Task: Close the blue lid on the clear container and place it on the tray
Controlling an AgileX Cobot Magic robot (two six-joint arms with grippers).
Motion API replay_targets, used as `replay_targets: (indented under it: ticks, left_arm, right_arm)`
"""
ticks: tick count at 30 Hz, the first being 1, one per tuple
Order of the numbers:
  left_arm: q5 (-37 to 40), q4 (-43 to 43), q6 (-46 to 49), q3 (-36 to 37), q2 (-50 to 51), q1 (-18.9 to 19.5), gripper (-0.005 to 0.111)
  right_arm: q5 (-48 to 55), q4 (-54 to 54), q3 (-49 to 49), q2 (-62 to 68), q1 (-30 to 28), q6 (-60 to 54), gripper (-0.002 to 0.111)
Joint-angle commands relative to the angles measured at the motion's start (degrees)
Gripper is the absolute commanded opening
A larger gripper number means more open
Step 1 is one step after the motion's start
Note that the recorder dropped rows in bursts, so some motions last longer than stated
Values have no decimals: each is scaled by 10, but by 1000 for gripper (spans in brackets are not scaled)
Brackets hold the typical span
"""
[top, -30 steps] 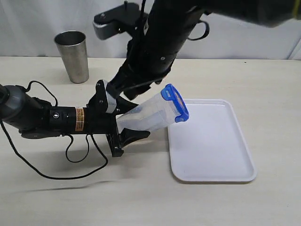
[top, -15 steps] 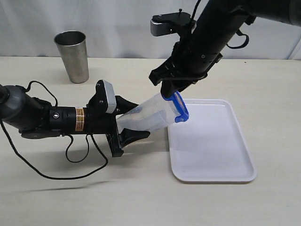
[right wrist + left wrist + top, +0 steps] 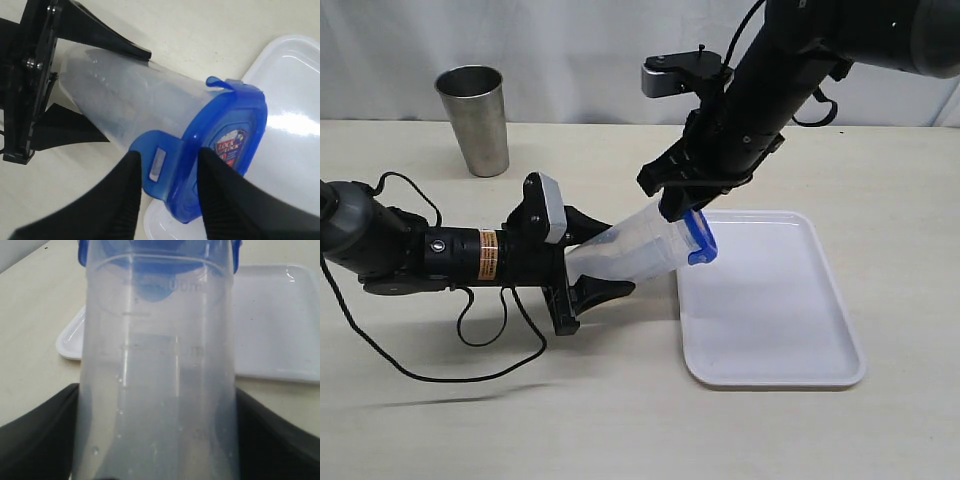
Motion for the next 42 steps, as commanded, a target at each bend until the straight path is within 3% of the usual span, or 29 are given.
replay_targets:
  ticks: [1,22,26,33,42]
  left_arm:
    - [-35,-9,-2,1,-4,-4,0]
    - [-37,-10,-2,1,-4,-4,0]
    - [-37,-10,-2,1,-4,-4,0]
    - [-37,-10,-2,1,-4,-4,0]
    - [-37,-10,-2,1,-4,-4,0]
  right_arm:
    - [0,11,3,15,6,-14,29]
    - [-12,-75,-1,36,80,8,23]
    - [-15,-64,-7,22,80,0,27]
    - [-31,-57,-8,-32,80,-9,49]
    - [-37,-60,0,-119,80,-27,47]
